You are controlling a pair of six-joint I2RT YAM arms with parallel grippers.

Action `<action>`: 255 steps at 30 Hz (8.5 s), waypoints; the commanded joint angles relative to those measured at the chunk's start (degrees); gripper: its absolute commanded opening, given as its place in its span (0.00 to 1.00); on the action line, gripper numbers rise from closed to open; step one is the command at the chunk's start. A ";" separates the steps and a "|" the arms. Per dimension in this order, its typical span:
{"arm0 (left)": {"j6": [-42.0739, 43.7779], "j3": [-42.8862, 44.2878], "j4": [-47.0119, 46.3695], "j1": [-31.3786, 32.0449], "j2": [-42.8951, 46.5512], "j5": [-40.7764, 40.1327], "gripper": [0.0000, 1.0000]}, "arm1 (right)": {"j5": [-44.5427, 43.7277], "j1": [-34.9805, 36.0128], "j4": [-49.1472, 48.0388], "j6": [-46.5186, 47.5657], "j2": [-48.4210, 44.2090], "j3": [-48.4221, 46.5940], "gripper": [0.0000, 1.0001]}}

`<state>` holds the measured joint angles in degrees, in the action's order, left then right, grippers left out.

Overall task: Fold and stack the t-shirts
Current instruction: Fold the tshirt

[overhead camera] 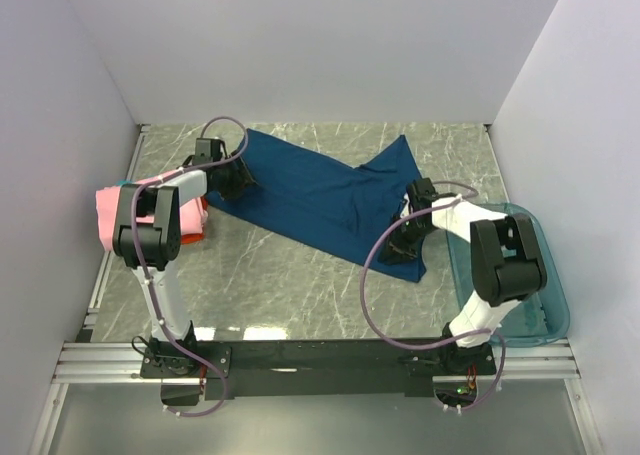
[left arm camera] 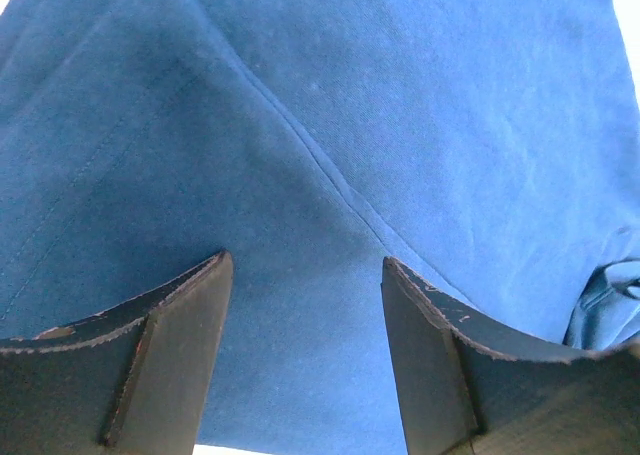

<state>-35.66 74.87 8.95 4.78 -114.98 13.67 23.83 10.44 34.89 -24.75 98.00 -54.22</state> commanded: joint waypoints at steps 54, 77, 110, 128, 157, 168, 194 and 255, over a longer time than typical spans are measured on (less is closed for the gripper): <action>-8.28 -27.93 -4.81 7.53 22.78 -0.57 0.70 | -2.48 15.84 4.92 -5.92 3.51 -7.93 0.39; -10.57 -41.29 3.62 8.41 34.38 -5.85 0.70 | -4.06 17.34 5.18 -7.77 -3.95 11.06 0.38; 0.24 -6.78 16.80 9.29 27.11 -11.30 0.73 | -16.35 5.48 20.22 1.62 4.73 -38.30 0.40; -0.02 -3.06 16.54 8.58 21.46 -8.22 0.74 | -22.43 -1.65 12.92 2.25 35.77 -67.25 0.45; 1.29 -3.24 18.21 7.53 19.09 -7.96 0.74 | -17.68 -1.65 6.76 2.78 43.51 -70.85 0.40; 1.47 -4.12 17.68 6.30 18.91 -7.52 0.74 | -16.19 -1.47 7.38 3.83 43.51 -71.38 0.17; 8.76 7.47 20.23 3.40 8.90 -15.51 0.71 | -19.79 -9.20 7.64 3.40 32.09 -60.31 0.00; 13.60 19.96 21.72 -0.82 -9.39 -12.88 0.00 | -18.47 -12.81 11.95 3.84 27.51 -62.23 0.00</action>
<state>-23.27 92.73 31.29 3.84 -123.00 -0.95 5.34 -1.91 45.60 -20.93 130.13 -113.10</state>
